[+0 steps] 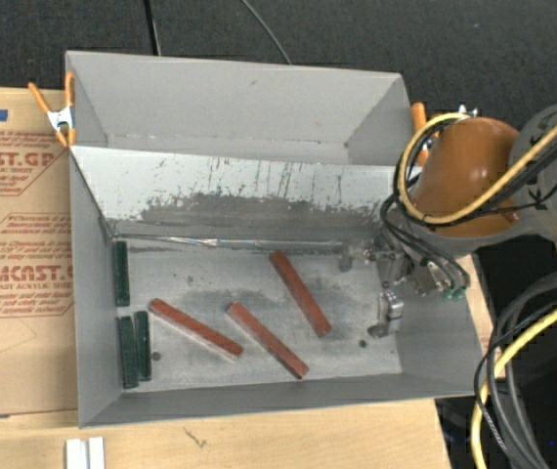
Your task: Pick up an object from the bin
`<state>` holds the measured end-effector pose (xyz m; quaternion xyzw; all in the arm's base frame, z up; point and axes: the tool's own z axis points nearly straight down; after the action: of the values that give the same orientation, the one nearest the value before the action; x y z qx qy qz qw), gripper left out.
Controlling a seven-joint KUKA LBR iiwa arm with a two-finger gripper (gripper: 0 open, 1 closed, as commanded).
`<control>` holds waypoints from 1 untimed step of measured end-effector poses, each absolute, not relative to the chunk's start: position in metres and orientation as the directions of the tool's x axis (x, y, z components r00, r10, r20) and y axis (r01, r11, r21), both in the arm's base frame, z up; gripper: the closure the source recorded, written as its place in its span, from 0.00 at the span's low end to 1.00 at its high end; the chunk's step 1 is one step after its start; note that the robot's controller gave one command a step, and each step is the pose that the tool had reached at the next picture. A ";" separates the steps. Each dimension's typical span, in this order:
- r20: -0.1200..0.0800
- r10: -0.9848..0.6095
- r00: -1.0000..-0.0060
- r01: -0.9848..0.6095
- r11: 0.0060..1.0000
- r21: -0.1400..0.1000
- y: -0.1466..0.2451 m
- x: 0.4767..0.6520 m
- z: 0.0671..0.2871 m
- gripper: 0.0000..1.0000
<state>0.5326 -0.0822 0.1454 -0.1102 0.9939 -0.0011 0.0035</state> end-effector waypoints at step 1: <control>-0.005 -0.284 -0.959 -0.284 0.959 -0.001 -0.067 0.523 0.087 0.00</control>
Offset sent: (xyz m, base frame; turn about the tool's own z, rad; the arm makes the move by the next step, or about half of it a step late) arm -0.0096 0.0279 -0.0659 0.2692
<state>0.5229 -0.0666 0.0867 -0.1436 0.9896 0.0000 0.0023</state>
